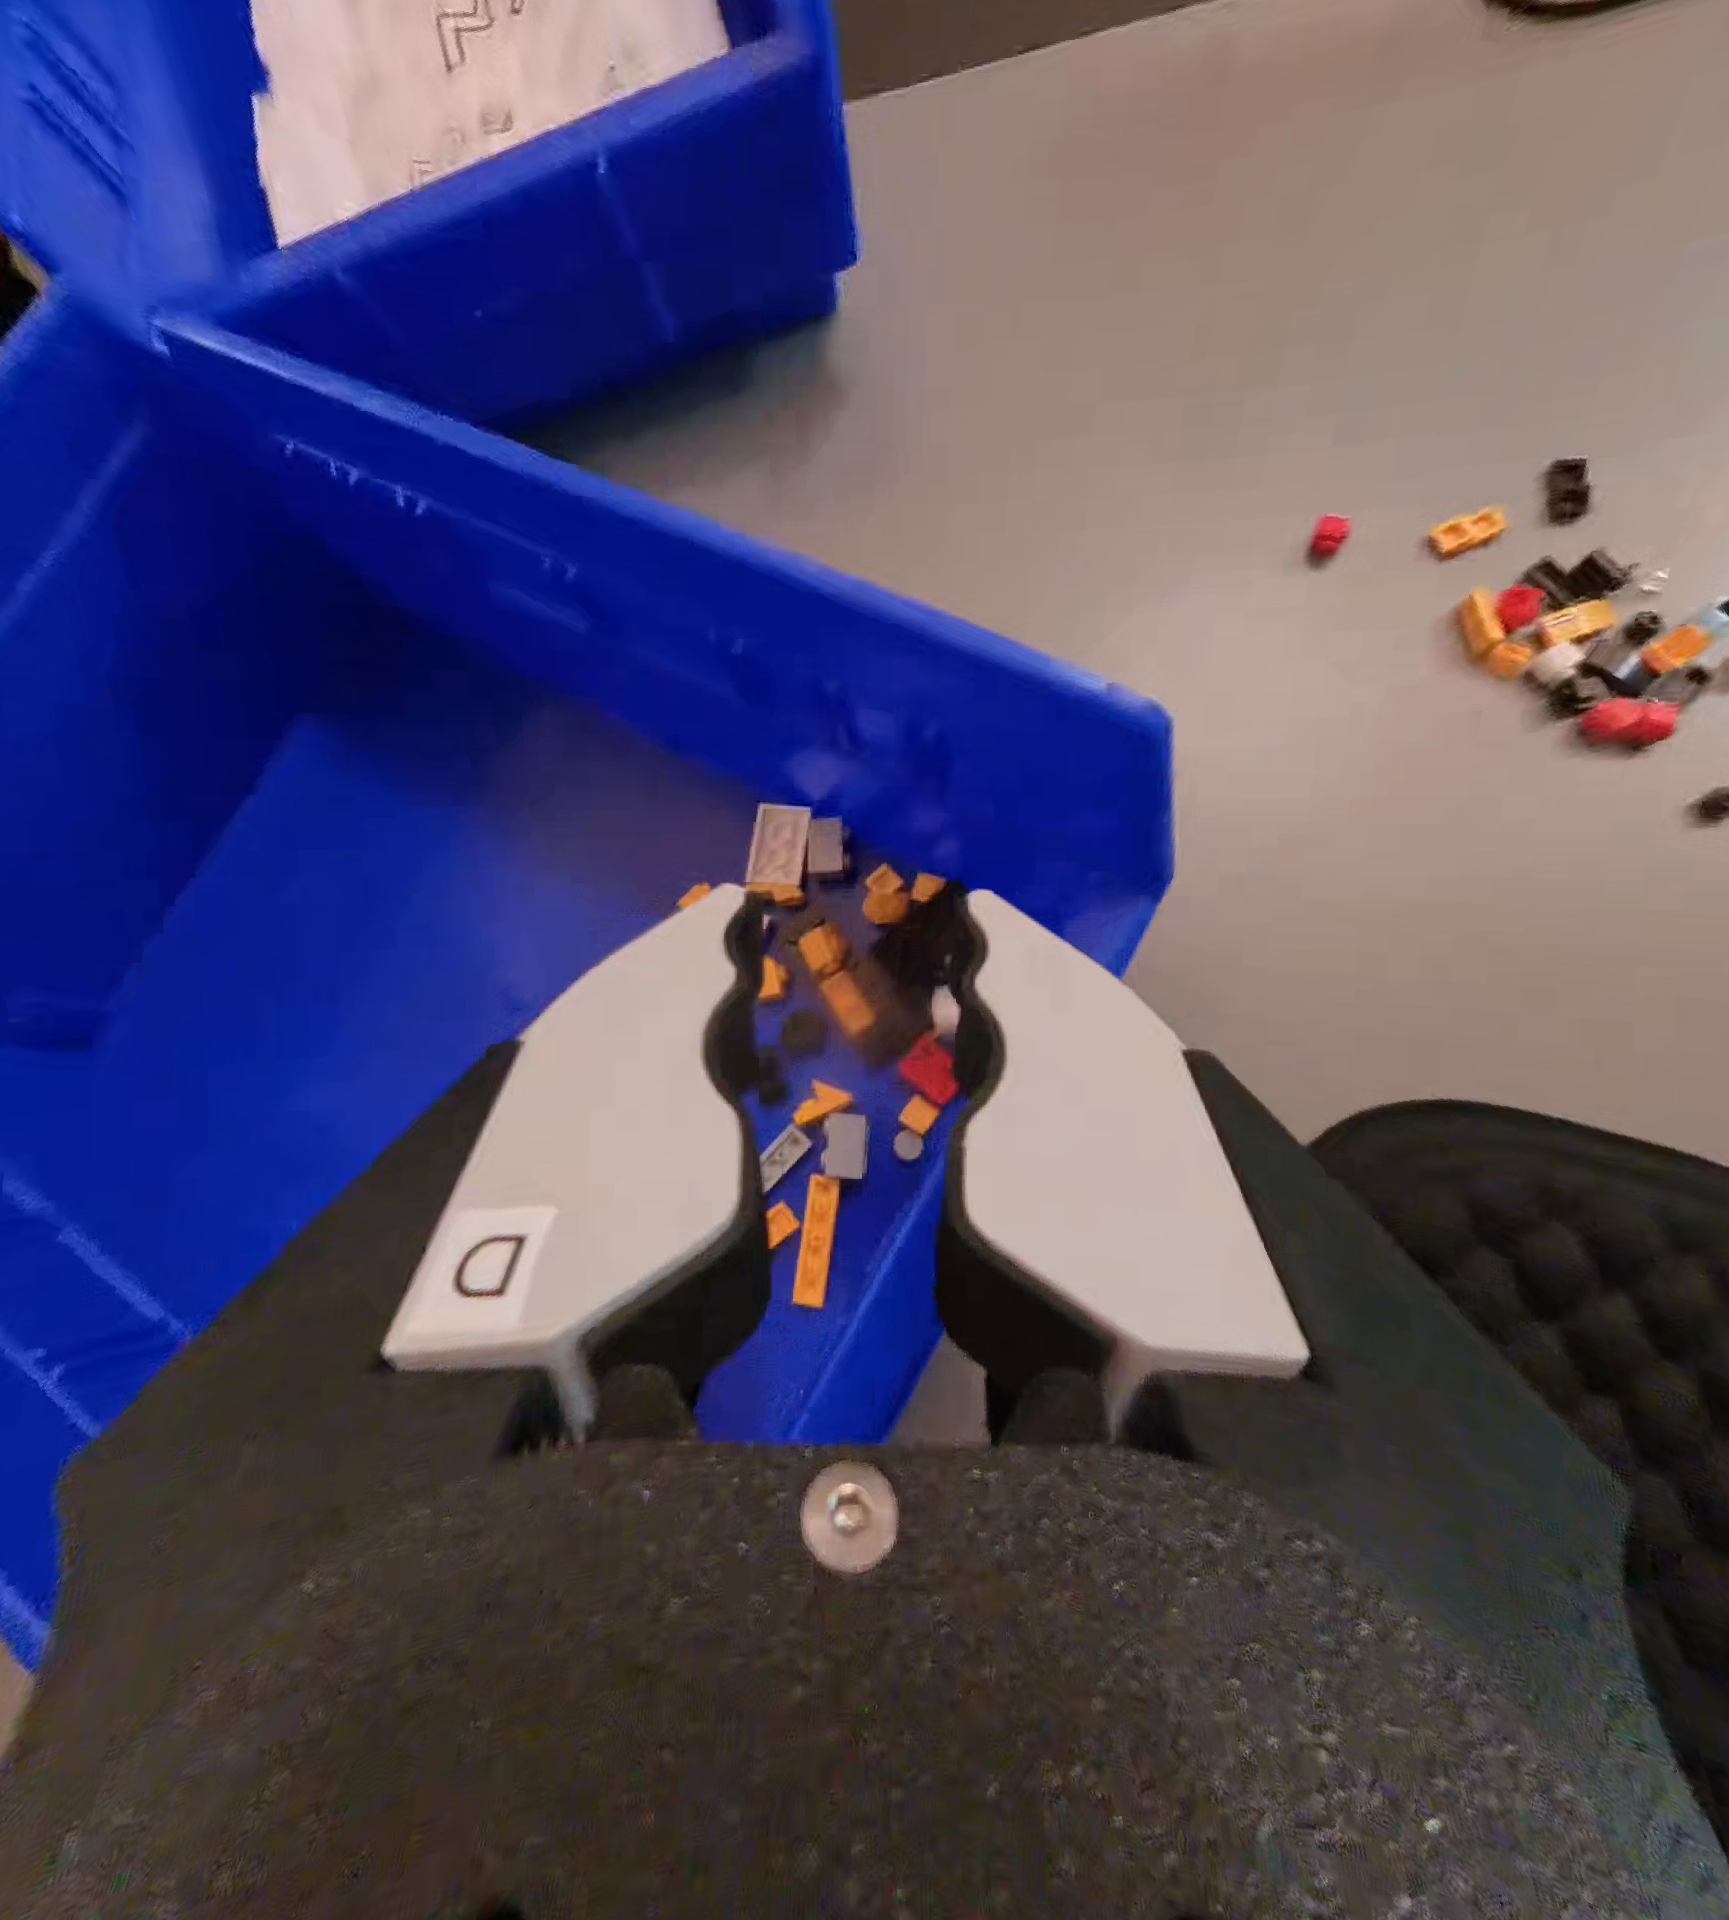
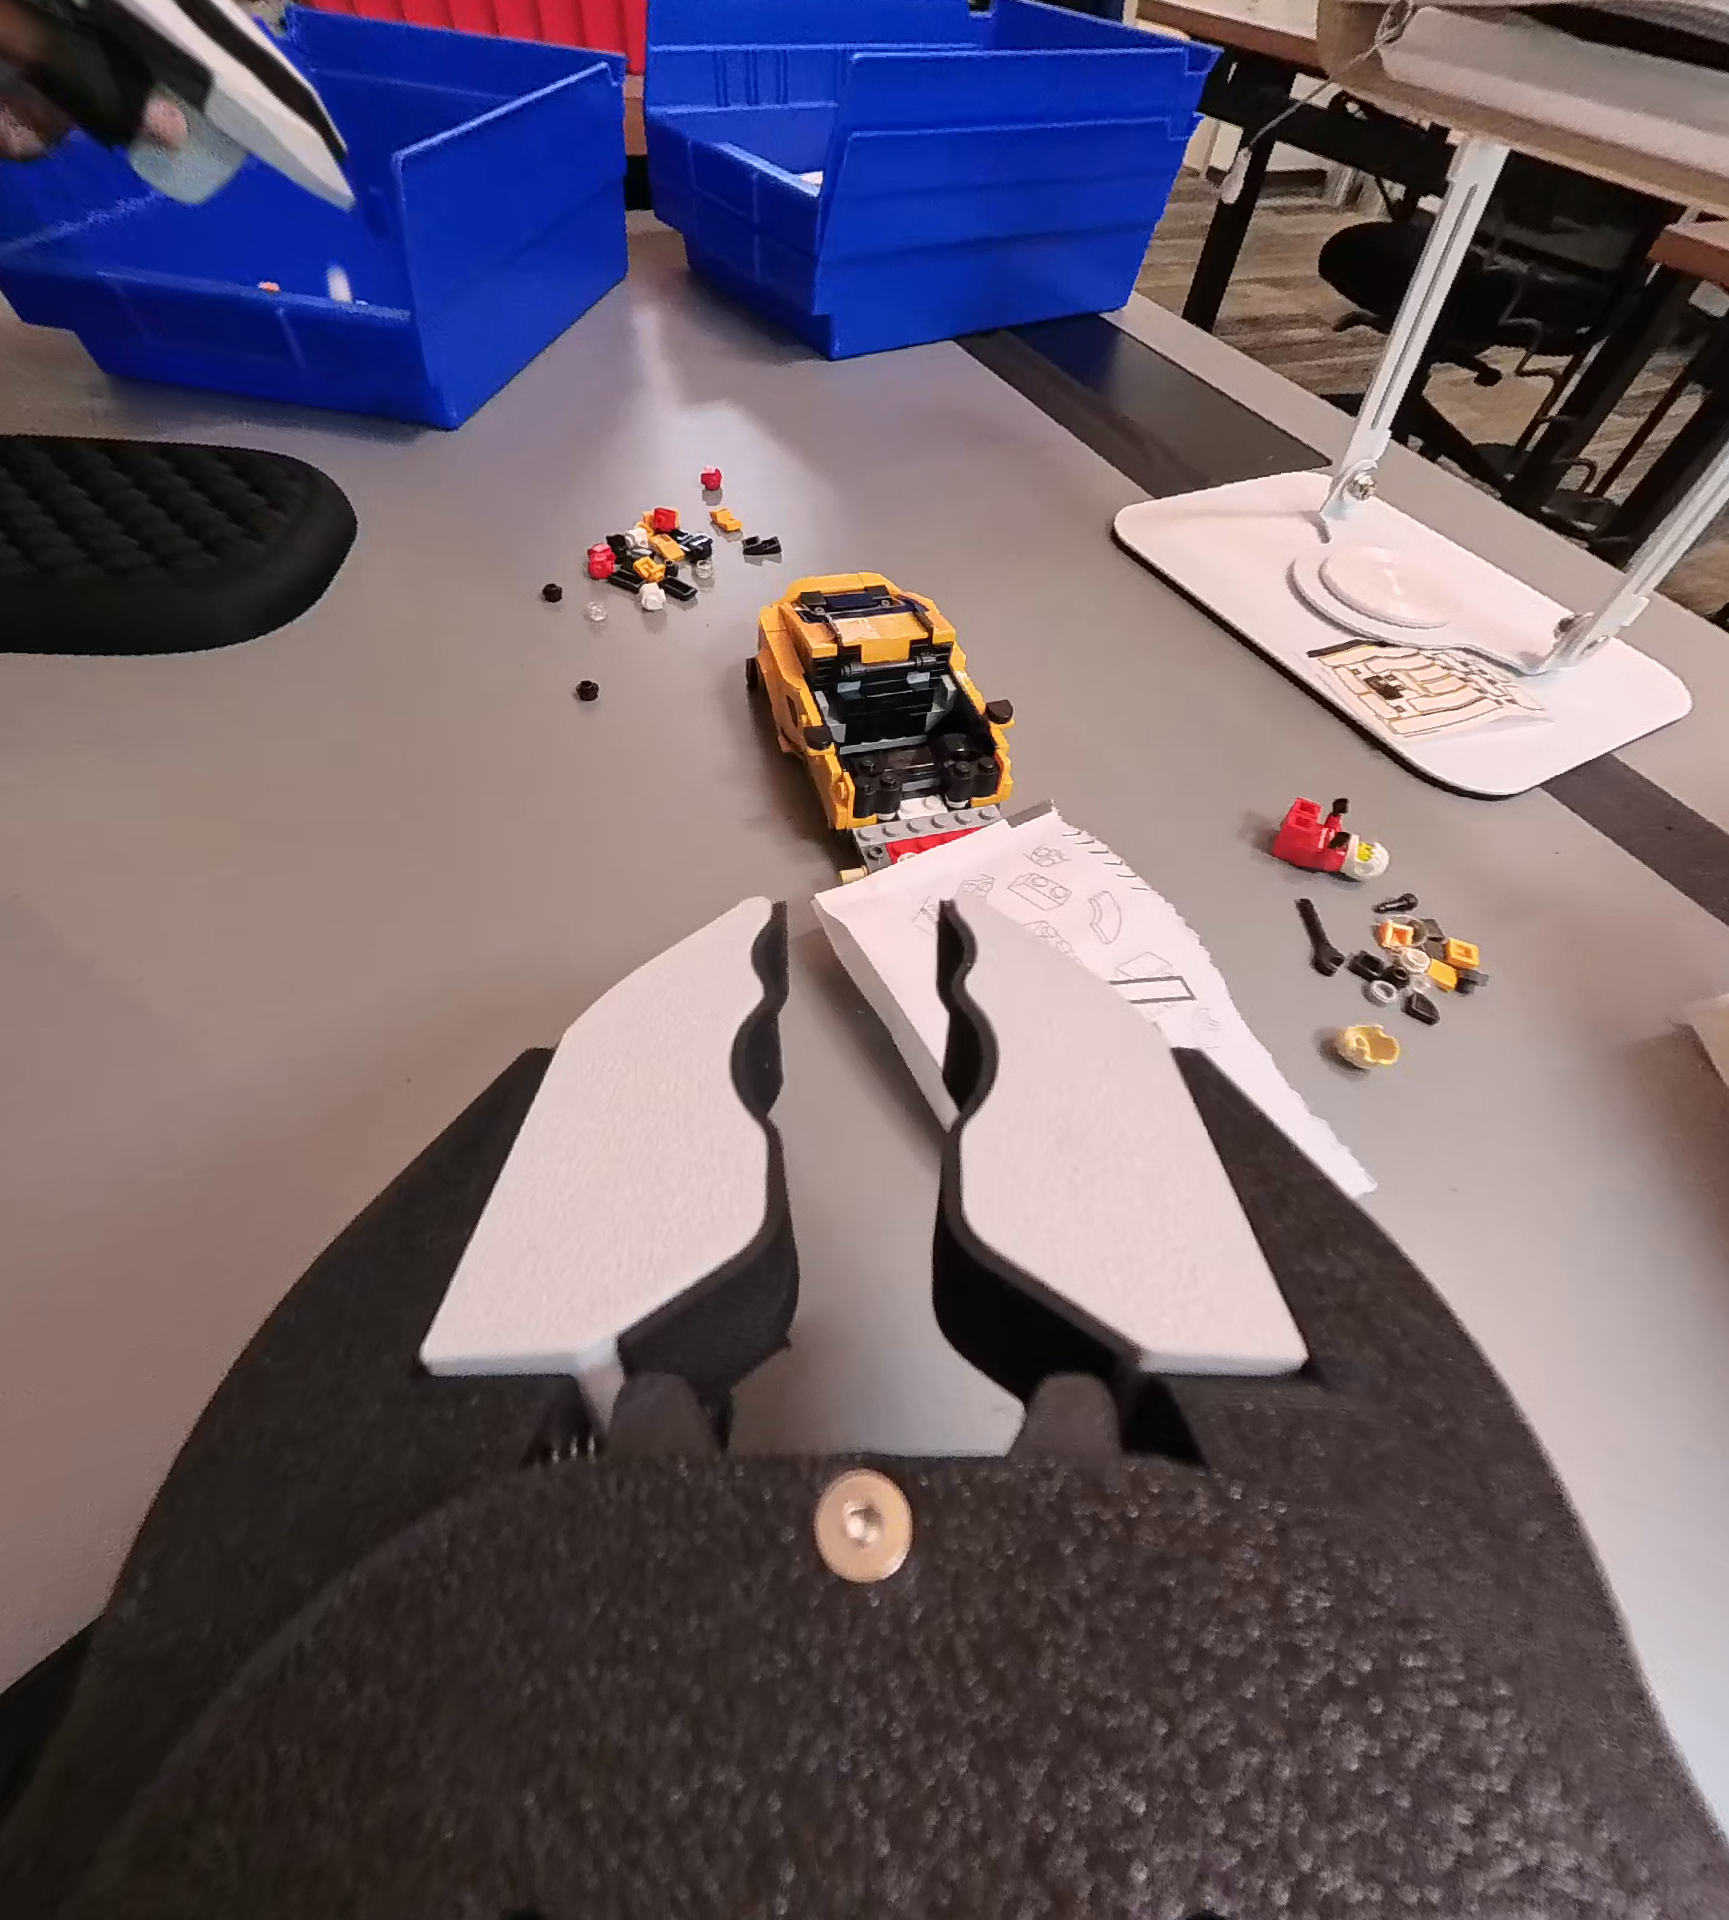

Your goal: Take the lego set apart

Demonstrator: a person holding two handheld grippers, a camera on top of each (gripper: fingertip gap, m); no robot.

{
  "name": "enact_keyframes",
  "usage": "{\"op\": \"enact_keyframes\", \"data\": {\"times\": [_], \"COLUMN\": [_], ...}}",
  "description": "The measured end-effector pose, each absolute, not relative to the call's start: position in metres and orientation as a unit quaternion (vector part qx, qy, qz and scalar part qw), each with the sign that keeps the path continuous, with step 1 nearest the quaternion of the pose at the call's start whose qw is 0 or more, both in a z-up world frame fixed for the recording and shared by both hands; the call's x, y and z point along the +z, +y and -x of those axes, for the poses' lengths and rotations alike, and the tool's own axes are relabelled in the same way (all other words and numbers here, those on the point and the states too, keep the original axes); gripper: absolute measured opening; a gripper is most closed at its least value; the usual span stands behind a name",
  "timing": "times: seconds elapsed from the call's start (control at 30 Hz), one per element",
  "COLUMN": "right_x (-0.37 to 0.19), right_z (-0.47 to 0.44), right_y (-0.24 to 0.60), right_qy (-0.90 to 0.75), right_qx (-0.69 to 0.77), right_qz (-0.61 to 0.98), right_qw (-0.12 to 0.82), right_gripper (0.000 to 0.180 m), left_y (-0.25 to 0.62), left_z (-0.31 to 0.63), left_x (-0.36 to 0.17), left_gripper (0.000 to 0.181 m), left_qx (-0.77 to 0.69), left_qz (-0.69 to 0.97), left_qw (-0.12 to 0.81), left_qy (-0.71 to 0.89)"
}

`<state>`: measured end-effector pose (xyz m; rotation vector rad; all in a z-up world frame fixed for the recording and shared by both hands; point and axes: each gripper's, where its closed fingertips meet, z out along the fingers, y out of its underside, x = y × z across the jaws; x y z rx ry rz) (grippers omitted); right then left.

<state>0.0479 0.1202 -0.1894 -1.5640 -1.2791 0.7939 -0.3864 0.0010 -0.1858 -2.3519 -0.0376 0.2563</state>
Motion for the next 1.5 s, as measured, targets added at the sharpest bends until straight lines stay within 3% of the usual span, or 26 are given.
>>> {"op": "enact_keyframes", "data": {"times": [0.17,0.27,0.37,0.53,0.73,1.13,1.5], "right_x": [-0.188,-0.191,-0.192,-0.188,-0.19,-0.195,-0.194], "right_z": [-0.049,-0.048,-0.047,-0.049,-0.051,-0.052,-0.053], "right_y": [0.122,0.122,0.121,0.121,0.123,0.125,0.126], "right_qy": [-0.514,-0.517,-0.519,-0.516,-0.515,-0.513,-0.512], "right_qx": [0.324,0.324,0.325,0.325,0.325,0.327,0.325], "right_qz": [0.641,0.642,0.642,0.639,0.642,0.648,0.648], "right_qw": [0.47,0.465,0.462,0.469,0.466,0.459,0.461], "right_gripper": [0.027,0.027,0.027,0.027,0.027,0.027,0.027], "left_y": [0.023,0.043,0.059,0.086,0.095,0.096,0.092], "left_z": [0.366,0.303,0.241,0.217,0.22,0.217,0.212], "left_x": [-0.165,-0.145,-0.177,-0.248,-0.271,-0.269,-0.251], "left_gripper": [0.04,0.027,0.039,0.053,0.066,0.012,0.012], "left_qx": [0.105,0.034,-0.049,-0.067,-0.088,-0.101,-0.093], "left_qz": [0.884,0.85,0.866,0.903,0.914,0.904,0.887], "left_qw": [0.455,0.517,0.471,0.373,0.331,0.345,0.381], "left_qy": [0.013,0.096,0.162,0.203,0.218,0.233,0.246]}}
